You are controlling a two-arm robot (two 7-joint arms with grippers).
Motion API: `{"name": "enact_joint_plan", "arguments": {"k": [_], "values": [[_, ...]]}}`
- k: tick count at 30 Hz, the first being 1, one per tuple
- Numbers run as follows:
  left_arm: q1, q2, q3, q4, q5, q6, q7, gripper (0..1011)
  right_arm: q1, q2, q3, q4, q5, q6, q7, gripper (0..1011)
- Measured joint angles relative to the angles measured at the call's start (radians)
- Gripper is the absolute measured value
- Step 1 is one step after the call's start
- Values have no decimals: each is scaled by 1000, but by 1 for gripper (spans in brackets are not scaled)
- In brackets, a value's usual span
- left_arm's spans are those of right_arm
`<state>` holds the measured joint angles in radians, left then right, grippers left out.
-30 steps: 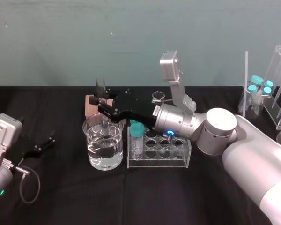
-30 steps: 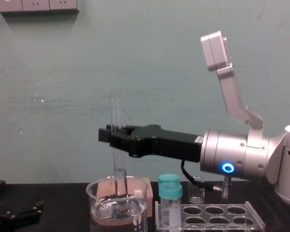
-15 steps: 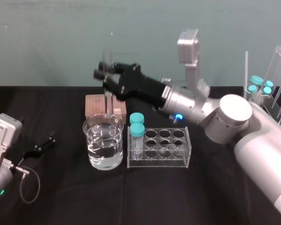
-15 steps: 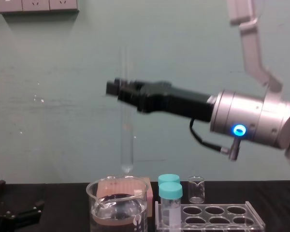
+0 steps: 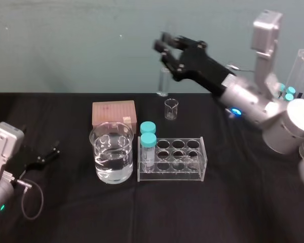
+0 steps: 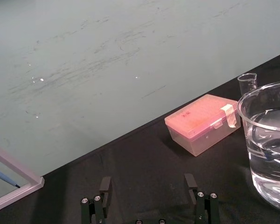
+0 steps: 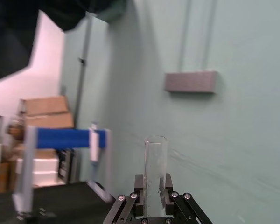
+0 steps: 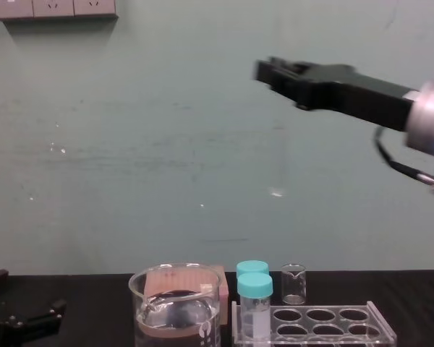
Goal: Hold the test tube with one hand and immerse one end into the beaker, then return it to the test tube rack.
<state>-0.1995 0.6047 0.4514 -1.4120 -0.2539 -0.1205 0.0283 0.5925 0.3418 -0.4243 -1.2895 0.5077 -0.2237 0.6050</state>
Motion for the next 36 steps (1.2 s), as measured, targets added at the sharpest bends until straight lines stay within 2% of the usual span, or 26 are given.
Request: {"name": "enact_joint_plan", "arguments": {"k": [1,4,8,12,17,24,36], "values": [[0,0,0,0,0,0,0,1000,-24,15,14,-22,-7,13,-26,236],[0,0,0,0,0,0,0,1000,-58,34,32,-50,-14,33,-57,236],[0,0,0,0,0,0,0,1000,-133,59,63,-100,-26,70,-111,236],[0,0,0,0,0,0,0,1000,-187,70,85,-130,-29,97,-143,236],[0,0,0,0,0,0,0,1000,-240,73,110,-136,-34,100,-161,236],[0,0,0,0,0,0,0,1000,-266,58,131,-98,-43,85,-164,236],[0,0,0,0,0,0,0,1000,-248,11,144,-17,-39,42,-130,236]]}}
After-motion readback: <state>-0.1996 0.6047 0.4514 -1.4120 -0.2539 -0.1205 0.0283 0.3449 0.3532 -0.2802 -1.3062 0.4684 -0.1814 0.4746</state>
